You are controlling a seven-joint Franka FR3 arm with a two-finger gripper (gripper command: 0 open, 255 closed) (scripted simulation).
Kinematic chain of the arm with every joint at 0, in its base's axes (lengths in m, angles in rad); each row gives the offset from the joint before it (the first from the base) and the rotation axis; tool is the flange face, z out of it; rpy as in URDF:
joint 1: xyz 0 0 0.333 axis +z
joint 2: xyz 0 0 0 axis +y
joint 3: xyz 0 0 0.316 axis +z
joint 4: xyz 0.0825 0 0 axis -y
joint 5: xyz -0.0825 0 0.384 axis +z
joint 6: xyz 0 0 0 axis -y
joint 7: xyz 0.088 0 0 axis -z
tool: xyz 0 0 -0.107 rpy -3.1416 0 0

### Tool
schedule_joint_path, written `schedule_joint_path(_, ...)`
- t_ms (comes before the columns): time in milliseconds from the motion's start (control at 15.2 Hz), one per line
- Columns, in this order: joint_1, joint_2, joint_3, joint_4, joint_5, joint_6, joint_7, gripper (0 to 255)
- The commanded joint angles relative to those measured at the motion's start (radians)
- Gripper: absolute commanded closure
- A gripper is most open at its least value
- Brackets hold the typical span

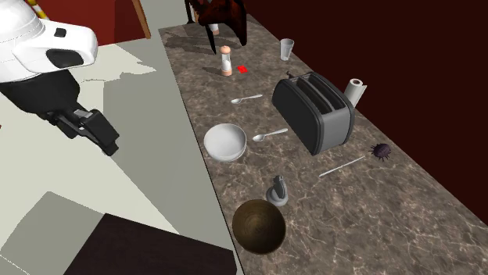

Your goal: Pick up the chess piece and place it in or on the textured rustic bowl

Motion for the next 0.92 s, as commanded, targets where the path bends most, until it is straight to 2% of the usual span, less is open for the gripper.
schedule_joint_path(0,0.0,0.0,0.0,0.0,0.0,0.0,0.0,0)
schedule_joint_path(462,-0.008,0.005,-0.141,-0.141,-0.116,0.14,-0.235,0)
schedule_joint_path(858,-0.018,0.081,-0.271,-0.206,-0.211,0.285,-0.431,0)
